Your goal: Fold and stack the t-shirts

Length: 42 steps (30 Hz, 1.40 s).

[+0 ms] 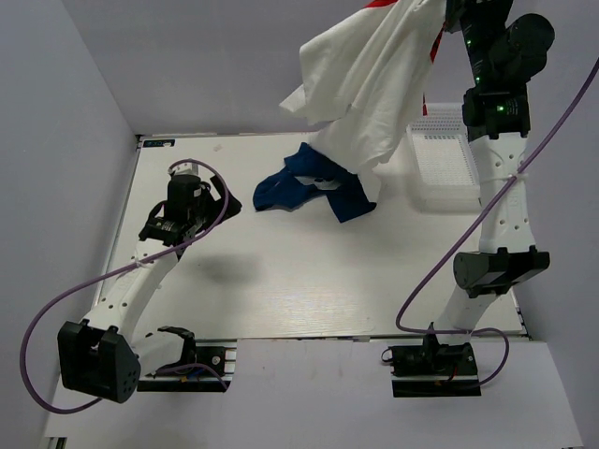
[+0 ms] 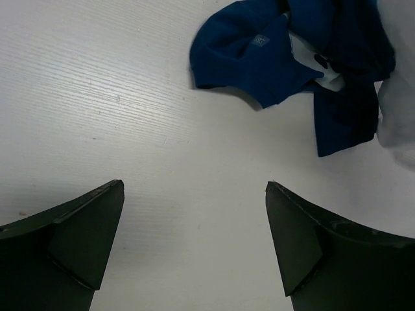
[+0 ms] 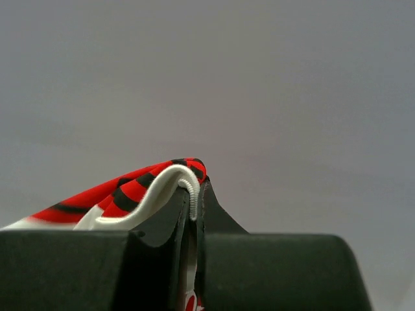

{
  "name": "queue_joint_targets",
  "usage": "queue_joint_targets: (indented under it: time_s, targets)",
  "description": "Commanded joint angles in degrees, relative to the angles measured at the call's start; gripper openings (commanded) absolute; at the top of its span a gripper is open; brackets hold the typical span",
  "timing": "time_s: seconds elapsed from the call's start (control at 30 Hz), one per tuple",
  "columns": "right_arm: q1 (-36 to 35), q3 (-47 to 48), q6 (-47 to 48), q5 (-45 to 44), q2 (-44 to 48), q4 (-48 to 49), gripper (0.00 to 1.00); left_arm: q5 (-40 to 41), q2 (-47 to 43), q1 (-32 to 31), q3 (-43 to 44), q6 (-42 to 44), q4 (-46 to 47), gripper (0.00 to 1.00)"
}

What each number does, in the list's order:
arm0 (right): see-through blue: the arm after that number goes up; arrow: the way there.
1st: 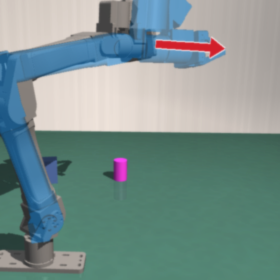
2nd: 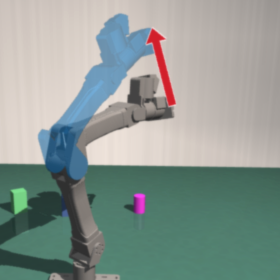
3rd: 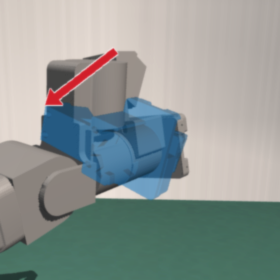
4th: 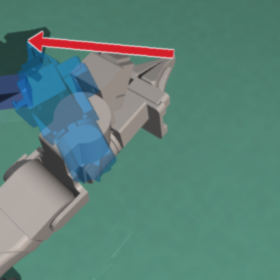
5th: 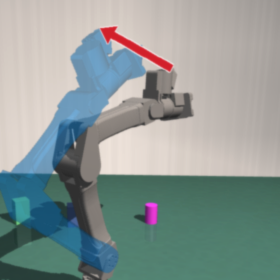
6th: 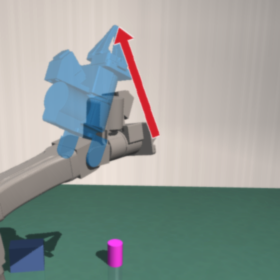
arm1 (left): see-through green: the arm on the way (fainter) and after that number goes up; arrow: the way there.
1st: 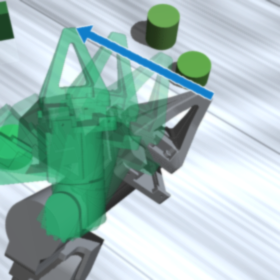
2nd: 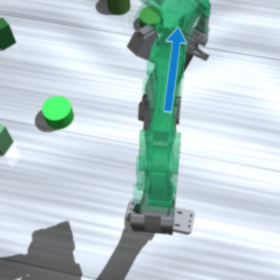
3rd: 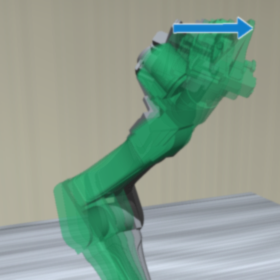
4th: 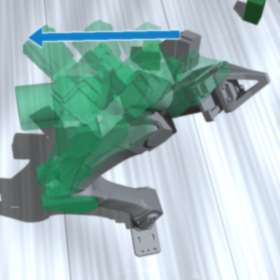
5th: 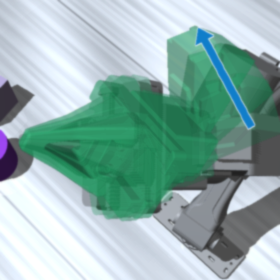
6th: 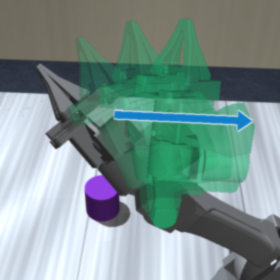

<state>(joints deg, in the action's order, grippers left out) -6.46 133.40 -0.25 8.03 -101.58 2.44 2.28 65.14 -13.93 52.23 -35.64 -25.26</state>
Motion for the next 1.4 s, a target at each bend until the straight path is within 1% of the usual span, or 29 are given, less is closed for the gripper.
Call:
queue_joint_targets:
  time_s: [0.0, 0.07, 0.1, 0.13, 0.17, 0.2, 0.27, 0.3, 0.33, 0.4, 0.47, 0.5, 0.6, 0.73, 0.83, 0.93, 1.0, 1.03, 1.07, 1.1, 1.13, 1.17, 1.2, 1.23, 1.27, 1.3, 1.33, 1.37]
  targets:
    - [0.66, 2.22, 6.55, -15.02, 2.18, 18.19, 0.00, 0.26, -2.13, 0.40, 1.30, -0.22, 0.56, 1.00]
    - [0.74, 1.59, 9.90, -18.31, 0.17, 24.07, 0.00, 0.26, -2.13, 0.40, 1.30, -0.75, 0.56, 1.00]
    - [0.75, 2.21, 13.05, -19.88, -1.93, 24.98, 0.00, 0.87, -2.13, 0.40, 1.30, -0.75, -0.05, 1.00]
    - [0.75, 5.17, 16.48, -22.68, -3.00, 27.51, 0.00, 0.88, -1.43, 0.40, 1.30, -0.75, -0.06, 1.00]
    - [1.09, 6.07, 17.82, -23.41, -5.97, 30.32, 0.00, 1.49, -1.42, 0.40, 1.30, -1.27, -0.67, 1.00]
    - [1.18, 6.34, 20.87, -24.02, -6.78, 32.17, 0.00, 1.50, -0.73, 0.40, 1.99, -1.28, -1.37, 1.00]
    - [2.58, 6.17, 21.61, -23.68, -8.45, 37.27, 0.00, 2.81, 0.07, 0.40, 2.53, -1.28, -1.98, 1.00]
    - [3.20, 4.43, 21.70, -23.24, -8.72, 38.59, 0.00, 2.81, 0.85, 0.40, 2.53, -1.28, -1.99, 1.00]
    - [4.34, 3.63, 23.35, -19.24, -8.81, 44.09, 0.00, 3.34, 1.73, 0.40, 3.05, -1.80, -1.99, 1.00]
    - [5.22, 3.44, 25.55, -16.05, -10.65, 45.54, 0.00, 3.34, 2.61, 0.40, 3.06, -1.80, -1.99, 1.00]
    - [5.84, 2.57, 25.74, -15.77, -11.62, 47.12, 0.00, 2.73, 4.11, 0.40, 3.06, -1.80, -1.99, 1.00]
    - [7.76, 1.95, 25.57, -15.85, -12.15, 48.53, 0.00, 2.73, 4.64, 0.40, 3.06, -1.80, -1.99, 1.00]
    - [11.19, -0.15, 25.83, -13.40, -12.50, 50.12, 0.00, 1.41, 6.22, 0.40, 3.06, -2.33, -1.99, 1.00]
    - [13.40, -4.02, 25.83, -11.55, -12.41, 52.40, 0.00, 0.09, 7.80, 0.40, 2.53, -2.33, -1.46, 1.00]
    - [14.63, -7.10, 24.69, -11.46, -12.77, 51.62, 0.00, 0.09, 8.33, 0.40, 2.00, -2.86, -1.46, 1.00]
    - [15.16, -13.07, 23.99, -13.74, -12.33, 50.39, 0.00, -0.44, 8.33, 0.40, 0.68, -2.86, -0.85, 1.00]
    - [14.90, -20.51, 23.02, -16.54, -11.72, 48.47, 0.00, -0.44, 8.33, 0.40, 0.68, -3.39, -0.85, 1.00]
    - [14.81, -22.55, 21.88, -16.91, -9.19, 46.45, 0.00, 0.17, 8.33, 0.40, 0.68, -3.39, -0.85, 1.00]
    - [14.81, -28.14, 17.61, -16.74, -8.21, 44.60, 0.00, 0.18, 8.33, 0.40, 0.68, -3.39, -1.46, 1.00]
    - [14.90, -33.94, 15.56, -16.12, -6.98, 42.15, 0.05, 0.79, 8.33, 0.40, 0.68, -3.39, -1.46, 1.00]
    - [14.90, -39.83, 13.98, -15.25, -3.40, 41.17, 0.13, 0.79, 8.33, 0.40, 0.68, -3.39, -1.46, 1.00]
    - [14.98, -42.50, 11.35, -16.37, -2.40, 41.33, 0.23, 0.79, 8.33, 0.40, 0.68, -3.39, -1.46, 1.00]
    - [14.81, -48.44, 10.28, -17.69, -0.48, 41.25, 0.29, 0.27, 8.33, 0.40, 0.68, -3.39, -0.94, 1.00]
    - [14.72, -49.81, 10.18, -21.01, 0.24, 40.81, 0.35, 0.26, 8.33, 0.40, 0.68, -3.39, -0.94, 1.00]
    - [14.55, -50.52, 8.53, -24.43, 1.72, 37.06, 0.49, 0.26, 8.33, 0.40, 0.68, -3.39, -0.94, 1.00]
    - [14.89, -50.70, 6.08, -25.16, 1.82, 34.42, 0.73, -0.26, 8.94, 0.40, 0.68, -3.39, -0.94, 1.00]
    - [14.90, -47.91, 2.57, -25.95, 2.00, 31.78, 0.90, -0.26, 8.95, 0.40, 1.29, -3.39, -1.46, 1.00]
    - [14.98, -46.15, 1.67, -25.35, 1.39, 21.57, 0.90, -0.26, 8.95, 0.40, 1.30, -2.78, -1.46, 1.00]
